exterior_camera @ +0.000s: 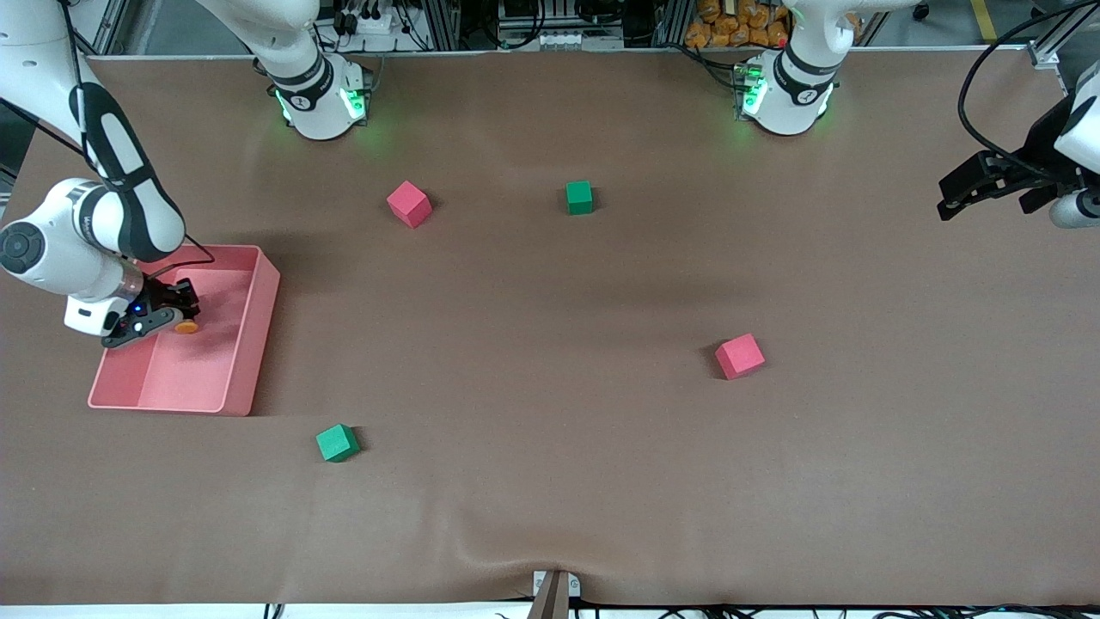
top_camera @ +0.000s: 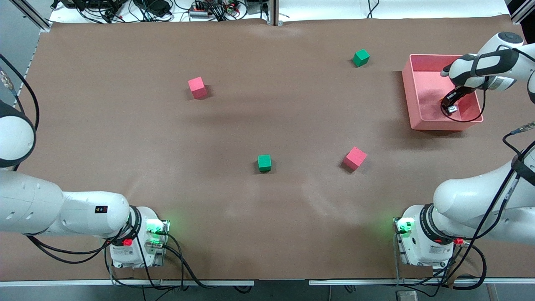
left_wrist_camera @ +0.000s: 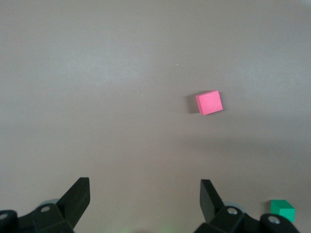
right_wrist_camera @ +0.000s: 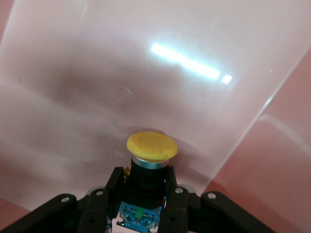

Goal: Place and upright button with both arms
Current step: 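Lift the button out of the pink tray with the right gripper, then carry the button to the middle of the table with the right gripper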

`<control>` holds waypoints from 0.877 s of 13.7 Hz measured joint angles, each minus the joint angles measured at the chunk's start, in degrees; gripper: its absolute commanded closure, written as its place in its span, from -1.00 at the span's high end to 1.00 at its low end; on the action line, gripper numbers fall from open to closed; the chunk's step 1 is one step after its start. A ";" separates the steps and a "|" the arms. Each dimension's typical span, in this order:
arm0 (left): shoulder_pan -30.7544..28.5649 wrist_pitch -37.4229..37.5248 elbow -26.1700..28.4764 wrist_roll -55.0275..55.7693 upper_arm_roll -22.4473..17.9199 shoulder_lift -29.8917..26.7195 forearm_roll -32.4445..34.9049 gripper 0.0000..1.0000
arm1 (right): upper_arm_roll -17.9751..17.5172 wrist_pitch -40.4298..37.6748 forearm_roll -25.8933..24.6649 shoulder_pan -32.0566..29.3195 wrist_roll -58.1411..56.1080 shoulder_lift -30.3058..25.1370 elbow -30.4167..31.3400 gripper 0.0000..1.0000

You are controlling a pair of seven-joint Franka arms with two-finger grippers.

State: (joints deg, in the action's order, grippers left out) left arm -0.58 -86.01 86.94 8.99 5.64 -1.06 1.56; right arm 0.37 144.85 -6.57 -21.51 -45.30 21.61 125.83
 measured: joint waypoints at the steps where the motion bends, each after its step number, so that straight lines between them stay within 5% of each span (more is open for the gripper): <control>1: 0.00 0.00 0.00 0.00 0.00 0.00 -0.02 1.00 | -0.18 -1.15 0.00 0.01 -0.92 -0.81 -0.93 -1.00; 7: 0.00 0.00 0.00 0.00 0.01 0.00 -0.17 1.00 | -3.64 -14.72 0.35 0.23 -2.95 -8.26 -7.00 -1.00; 12: 0.00 0.00 0.04 0.00 0.00 0.28 -0.34 1.00 | -5.93 -29.49 6.63 5.12 2.49 -8.69 -16.82 -1.00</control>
State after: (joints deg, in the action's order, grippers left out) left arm -0.58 -86.01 86.97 8.99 5.63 -0.78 1.22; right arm -5.56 115.36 0.06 -16.39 -42.81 12.91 109.01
